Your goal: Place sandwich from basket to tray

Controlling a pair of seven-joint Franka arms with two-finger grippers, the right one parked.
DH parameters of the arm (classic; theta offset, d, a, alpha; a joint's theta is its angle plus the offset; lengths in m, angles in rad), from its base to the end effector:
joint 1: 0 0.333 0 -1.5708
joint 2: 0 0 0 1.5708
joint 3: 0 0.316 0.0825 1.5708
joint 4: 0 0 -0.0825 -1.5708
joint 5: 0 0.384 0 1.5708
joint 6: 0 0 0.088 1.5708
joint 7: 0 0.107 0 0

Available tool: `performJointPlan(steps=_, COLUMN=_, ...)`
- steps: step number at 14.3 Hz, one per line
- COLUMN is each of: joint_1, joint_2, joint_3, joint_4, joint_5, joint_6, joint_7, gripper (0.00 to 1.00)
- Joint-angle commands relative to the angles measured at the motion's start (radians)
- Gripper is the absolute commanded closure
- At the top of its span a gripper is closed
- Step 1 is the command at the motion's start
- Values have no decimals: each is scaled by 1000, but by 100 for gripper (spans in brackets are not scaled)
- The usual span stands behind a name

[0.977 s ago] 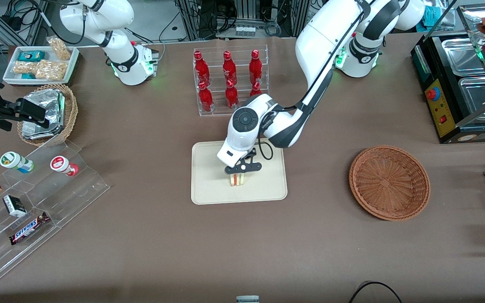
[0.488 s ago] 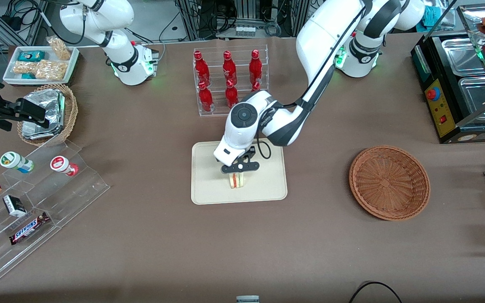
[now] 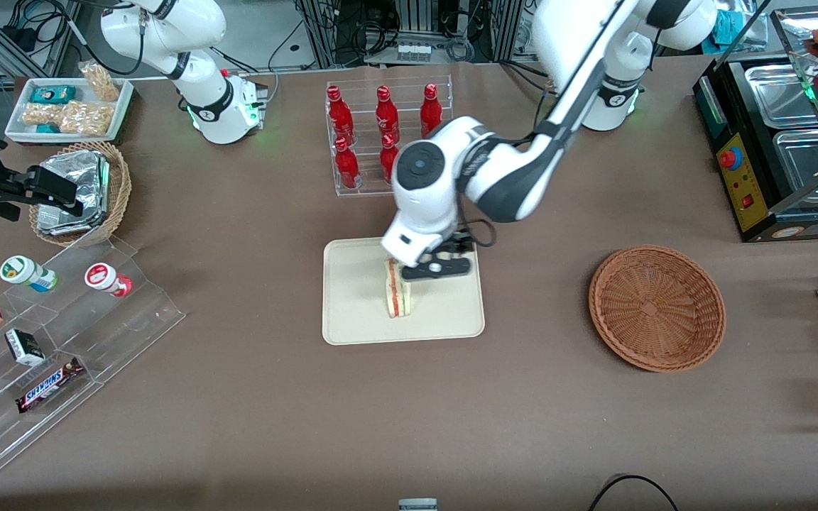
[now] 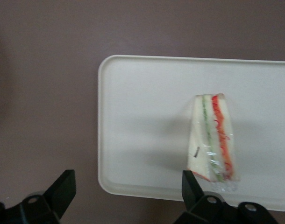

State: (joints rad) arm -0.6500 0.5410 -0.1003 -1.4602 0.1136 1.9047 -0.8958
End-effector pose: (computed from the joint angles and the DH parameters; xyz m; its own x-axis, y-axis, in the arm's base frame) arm 0.5211 -0.4589 0.3627 0.9931 0.1157 -0.0183 0.1132 -0.9879 -0.1057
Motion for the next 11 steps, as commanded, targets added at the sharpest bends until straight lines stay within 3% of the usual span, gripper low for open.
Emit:
performJointPlan(steps=1, joint_1=101, joint_2=-120, joint_3=-7, joint_4=-148, joint_5=11, joint_6=-19, joint_7=81, gripper=0)
performJointPlan(steps=6, joint_1=277, joint_2=-306, joint_3=-7, joint_4=-360, joint_5=-34, joint_6=-32, joint_7=397, gripper=0)
performJointPlan(steps=11, joint_1=458, joint_2=-456, joint_3=-6, joint_4=-365, joint_5=-83, joint_6=-248, joint_7=685, gripper=0)
